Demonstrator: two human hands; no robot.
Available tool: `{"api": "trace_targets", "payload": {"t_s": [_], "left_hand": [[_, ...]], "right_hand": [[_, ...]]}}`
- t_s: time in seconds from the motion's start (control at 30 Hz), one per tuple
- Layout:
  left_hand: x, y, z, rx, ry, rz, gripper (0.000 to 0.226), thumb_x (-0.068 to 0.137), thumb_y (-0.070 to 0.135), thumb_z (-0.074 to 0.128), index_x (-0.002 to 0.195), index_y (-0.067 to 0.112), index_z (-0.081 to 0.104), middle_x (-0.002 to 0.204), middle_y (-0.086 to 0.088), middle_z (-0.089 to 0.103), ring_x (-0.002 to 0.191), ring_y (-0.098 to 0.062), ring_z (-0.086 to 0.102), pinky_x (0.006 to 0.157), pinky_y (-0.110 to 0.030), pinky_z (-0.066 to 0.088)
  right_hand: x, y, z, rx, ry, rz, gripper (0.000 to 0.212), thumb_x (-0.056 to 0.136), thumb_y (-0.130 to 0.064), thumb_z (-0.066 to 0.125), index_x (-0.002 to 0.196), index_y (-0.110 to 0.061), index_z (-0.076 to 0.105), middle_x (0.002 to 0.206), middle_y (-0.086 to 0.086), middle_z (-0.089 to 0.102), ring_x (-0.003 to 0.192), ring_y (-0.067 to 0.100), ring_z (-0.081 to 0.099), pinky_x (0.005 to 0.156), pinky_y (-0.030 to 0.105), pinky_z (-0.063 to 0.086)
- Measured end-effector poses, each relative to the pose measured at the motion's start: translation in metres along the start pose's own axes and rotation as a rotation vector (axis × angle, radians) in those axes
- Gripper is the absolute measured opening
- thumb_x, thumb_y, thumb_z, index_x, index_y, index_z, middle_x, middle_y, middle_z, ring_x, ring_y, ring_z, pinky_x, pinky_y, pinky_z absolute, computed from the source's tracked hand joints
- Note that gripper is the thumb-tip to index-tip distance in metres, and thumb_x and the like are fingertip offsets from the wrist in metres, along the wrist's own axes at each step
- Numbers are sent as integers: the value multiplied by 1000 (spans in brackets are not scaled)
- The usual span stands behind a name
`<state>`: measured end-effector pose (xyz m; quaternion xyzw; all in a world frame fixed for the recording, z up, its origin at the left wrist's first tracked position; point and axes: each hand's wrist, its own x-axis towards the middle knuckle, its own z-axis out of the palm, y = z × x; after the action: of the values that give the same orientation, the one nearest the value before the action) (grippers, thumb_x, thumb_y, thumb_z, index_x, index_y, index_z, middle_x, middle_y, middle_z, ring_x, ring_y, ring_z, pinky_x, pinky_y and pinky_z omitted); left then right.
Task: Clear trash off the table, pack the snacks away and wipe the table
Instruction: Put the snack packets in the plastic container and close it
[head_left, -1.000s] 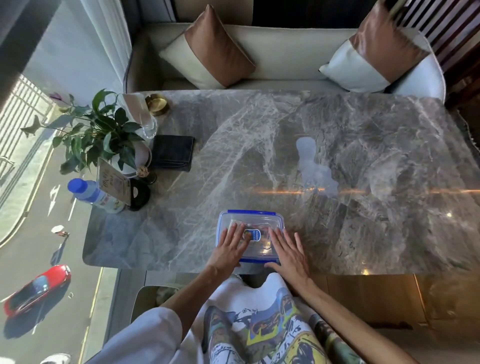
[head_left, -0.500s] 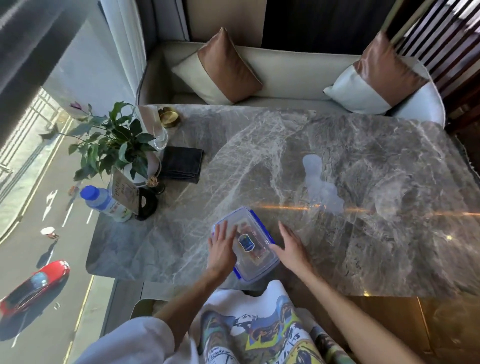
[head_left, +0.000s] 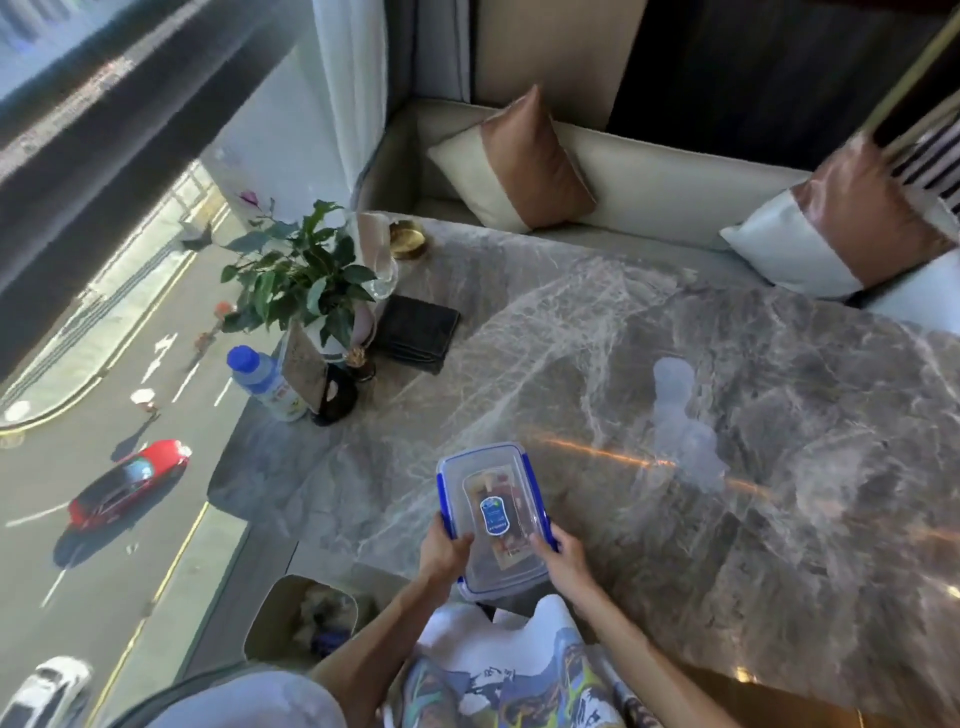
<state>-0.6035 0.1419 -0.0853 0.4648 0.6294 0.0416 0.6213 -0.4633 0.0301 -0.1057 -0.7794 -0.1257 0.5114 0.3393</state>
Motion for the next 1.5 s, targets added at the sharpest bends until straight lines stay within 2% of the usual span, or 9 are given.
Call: {"api": "trace_targets", "payload": {"t_s": [0.1, 0.33, 0.57, 0.73, 1.0, 1.23, 1.37, 1.43, 1.5], "left_hand": [[-12, -5, -12, -84, 118, -37, 42, 84, 7, 62, 125, 7, 52, 117, -15, 65, 106, -33, 64, 92, -51, 54], [-25, -18, -75, -450, 389, -87, 42, 85, 10, 68, 123, 3, 52, 121, -16, 64, 108, -33, 64, 90, -45, 56], [0, -23, -157, -663, 536, -162, 49, 88, 11, 66, 132, 2, 45, 128, -20, 60, 114, -37, 61, 94, -54, 53], [35, -21, -210, -732, 524, -198, 43, 90, 9, 63, 129, 2, 45, 127, -18, 60, 111, -35, 62, 84, -48, 57], [77, -22, -252, -715, 442, -276, 44, 88, 7, 65, 123, 6, 38, 127, -17, 56, 115, -35, 59, 93, -57, 53], [82, -25, -254, -698, 347, -306, 42, 91, 17, 62, 118, 14, 30, 127, -14, 56, 107, -30, 64, 77, -44, 60], [82, -17, -270, -636, 518, -181, 69, 89, 17, 66, 141, 19, 20, 134, -3, 49, 101, -12, 58, 80, -32, 55], [83, -10, -287, -561, 574, -107, 85, 89, 18, 67, 153, 18, 11, 143, -4, 42, 120, -21, 55, 93, -40, 52], [85, -4, -300, -489, 543, -76, 78, 91, 19, 63, 154, 19, 17, 143, -14, 47, 121, -33, 58, 95, -49, 53]], "right_hand": [[8, -19, 5, -114, -109, -57, 39, 97, -20, 58, 134, -7, 57, 122, 11, 69, 113, 25, 65, 102, 42, 50], [32, -95, 71, -446, -331, -250, 29, 96, -25, 58, 123, -19, 66, 101, -4, 69, 96, 17, 63, 76, 25, 42], [51, -169, 171, -582, -480, -345, 42, 97, -20, 57, 138, -12, 55, 127, 4, 66, 117, 23, 63, 101, 35, 48], [71, -205, 236, -564, -465, -298, 40, 97, -16, 57, 137, -11, 56, 133, 4, 63, 119, 25, 61, 106, 43, 46], [96, -214, 277, -560, -408, -254, 39, 97, -16, 57, 136, -10, 57, 129, 9, 66, 116, 27, 62, 104, 45, 48], [102, -215, 279, -640, -411, -285, 47, 98, -20, 55, 143, -9, 47, 138, 11, 59, 128, 27, 55, 109, 44, 43], [91, -210, 270, -466, -292, -162, 76, 94, -31, 62, 156, -16, 19, 154, 10, 38, 142, 29, 38, 115, 43, 35], [84, -201, 264, -283, -251, 36, 80, 93, -32, 63, 156, -17, 17, 156, 10, 36, 141, 31, 39, 113, 45, 37], [80, -193, 262, -171, -318, 204, 68, 94, -26, 63, 152, -15, 28, 151, 12, 42, 134, 36, 45, 106, 48, 44]]}}
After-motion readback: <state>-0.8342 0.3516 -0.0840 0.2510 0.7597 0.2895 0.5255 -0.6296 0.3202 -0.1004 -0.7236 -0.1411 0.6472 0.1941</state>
